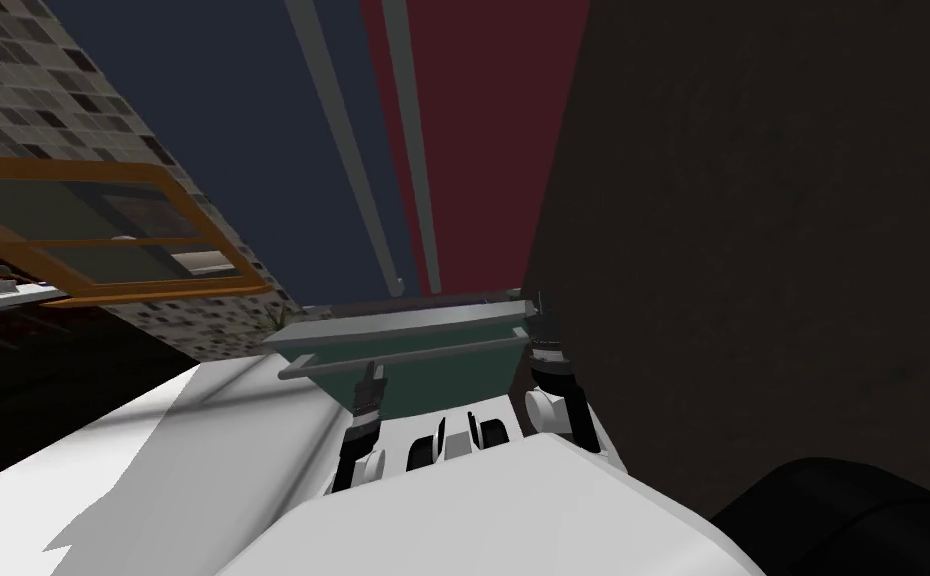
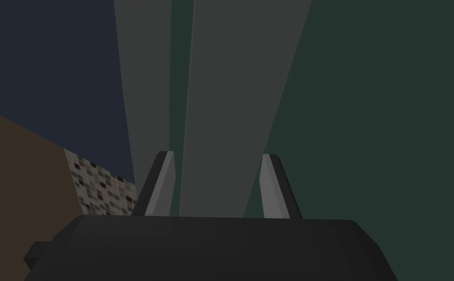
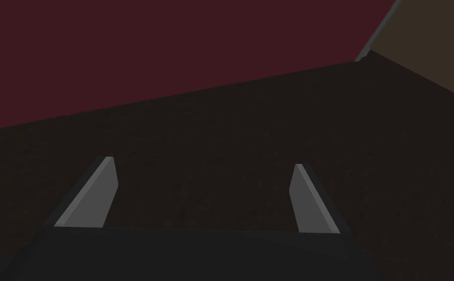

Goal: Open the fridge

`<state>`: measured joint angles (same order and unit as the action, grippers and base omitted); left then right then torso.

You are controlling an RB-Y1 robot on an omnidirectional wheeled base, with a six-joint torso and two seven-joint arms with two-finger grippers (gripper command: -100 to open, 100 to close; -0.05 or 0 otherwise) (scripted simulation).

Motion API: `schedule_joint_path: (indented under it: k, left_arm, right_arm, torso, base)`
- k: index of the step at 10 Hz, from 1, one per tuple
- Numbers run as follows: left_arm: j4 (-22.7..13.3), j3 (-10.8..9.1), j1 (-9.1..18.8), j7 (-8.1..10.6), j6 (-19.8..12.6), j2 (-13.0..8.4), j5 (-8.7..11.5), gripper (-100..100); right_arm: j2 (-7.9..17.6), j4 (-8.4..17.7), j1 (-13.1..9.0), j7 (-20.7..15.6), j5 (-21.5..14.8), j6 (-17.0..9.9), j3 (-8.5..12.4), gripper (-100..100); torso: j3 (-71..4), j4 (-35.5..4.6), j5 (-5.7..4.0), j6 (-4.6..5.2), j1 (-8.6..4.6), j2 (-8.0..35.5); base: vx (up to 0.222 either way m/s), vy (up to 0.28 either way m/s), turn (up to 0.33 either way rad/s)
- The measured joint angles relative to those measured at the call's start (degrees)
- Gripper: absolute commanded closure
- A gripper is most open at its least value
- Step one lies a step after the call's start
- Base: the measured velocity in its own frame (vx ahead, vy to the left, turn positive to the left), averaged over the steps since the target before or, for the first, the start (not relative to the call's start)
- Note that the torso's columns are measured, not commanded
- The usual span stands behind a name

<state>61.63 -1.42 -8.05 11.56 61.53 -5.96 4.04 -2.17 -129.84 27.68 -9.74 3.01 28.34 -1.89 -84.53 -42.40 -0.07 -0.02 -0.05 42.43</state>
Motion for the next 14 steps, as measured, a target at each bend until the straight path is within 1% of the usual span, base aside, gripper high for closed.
schedule_joint_path:
  k: [1,2,3,4,5,6,7,8,9,10,11,12,14]
  left_arm:
    - [-1.4,1.46,2.1,-0.50,-0.3,1.0,-0.8,100]
    - [-4.0,2.77,4.0,-0.68,0.8,1.5,-1.5,100]
    - [-4.9,4.20,5.5,-0.81,0.3,2.0,-2.3,100]
    - [-4.1,4.97,5.9,-0.55,-1.0,1.8,-2.7,100]
    - [-4.7,5.02,6.7,-0.61,-1.3,1.9,-2.7,100]
    - [-6.4,5.69,8.4,-0.98,-1.0,2.6,-3.1,100]
    - [-6.2,6.31,8.7,-1.10,-1.3,2.8,-3.4,100]
    - [-7.0,7.17,10.0,-1.04,-1.7,3.0,-3.9,100]
    - [-6.5,7.79,10.3,-1.08,-2.6,3.1,-4.2,100]
    - [-7.4,7.87,11.0,-1.32,-2.3,3.4,-4.3,100]
    - [-7.7,7.88,10.9,-1.38,-2.2,3.4,-4.3,100]
    - [-8.0,7.88,11.0,-1.56,-1.9,3.9,-4.6,100]
    - [-6.7,8.36,9.9,-2.22,-2.2,5.0,-5.5,100]
  right_arm:
    - [0.0,0.0,0.0,0.0,0.0,0.0,0.0,0]
    - [0.0,0.0,0.0,0.0,0.0,0.0,0.0,0]
    - [0.0,0.0,0.0,0.0,0.0,0.0,0.0,0]
    - [0.0,0.0,0.0,0.0,0.0,0.0,0.0,0]
    - [0.0,0.0,0.0,0.0,0.0,0.0,0.0,0]
    - [0.0,0.0,0.0,0.0,0.0,0.0,0.0,0]
    - [0.0,0.0,0.0,0.0,0.0,0.0,0.0,0]
    - [0.0,0.0,0.0,0.0,0.0,0.0,0.0,0]
    - [0.0,0.0,0.0,0.0,0.0,0.0,0.0,0]
    - [0.0,0.0,0.0,0.0,0.0,0.0,0.0,0]
    - [0.0,0.0,0.0,0.0,0.0,0.0,0.0,0]
    - [0.0,0.0,0.0,0.0,0.0,0.0,0.0,0]
    - [0.0,0.0,0.0,0.0,0.0,0.0,0.0,0]
  torso:
    - [0.1,0.0,0.03,0.02,0.00,0.1]
    - [0.0,0.1,0.11,0.10,0.04,0.0]
    - [0.0,0.0,0.01,0.05,0.03,0.0]
    - [0.0,-0.2,-0.13,-0.02,-0.09,0.0]
    - [0.0,-0.2,-0.13,0.06,-0.21,0.0]
    - [0.0,-0.2,-0.10,0.08,-0.19,0.1]
    - [0.1,-0.3,-0.13,0.05,-0.19,0.2]
    - [0.2,-0.3,-0.15,0.00,-0.11,0.3]
    - [0.2,-0.5,-0.16,-0.01,-0.10,0.4]
    - [0.2,-0.4,-0.13,0.07,-0.19,0.4]
    - [0.2,-0.3,-0.10,0.04,-0.20,0.3]
    - [0.3,-0.2,-0.02,0.06,-0.03,0.4]
    - [0.3,-0.3,-0.04,0.06,-0.01,0.4]
  base:
    - [-0.104,0.071,0.310]
    - [-0.120,0.076,0.320]
    - [-0.092,0.035,0.100]
    - [-0.036,0.012,0.000]
    - [-0.035,0.034,0.239]
    - [-0.037,0.024,0.147]
    - [-0.051,0.033,0.233]
    - [-0.048,0.032,0.121]
    - [-0.021,0.022,0.009]
    - [-0.003,0.010,-0.005]
    - [-0.101,0.053,0.052]
    - [-0.159,0.082,0.026]
    - [-0.162,0.097,0.024]
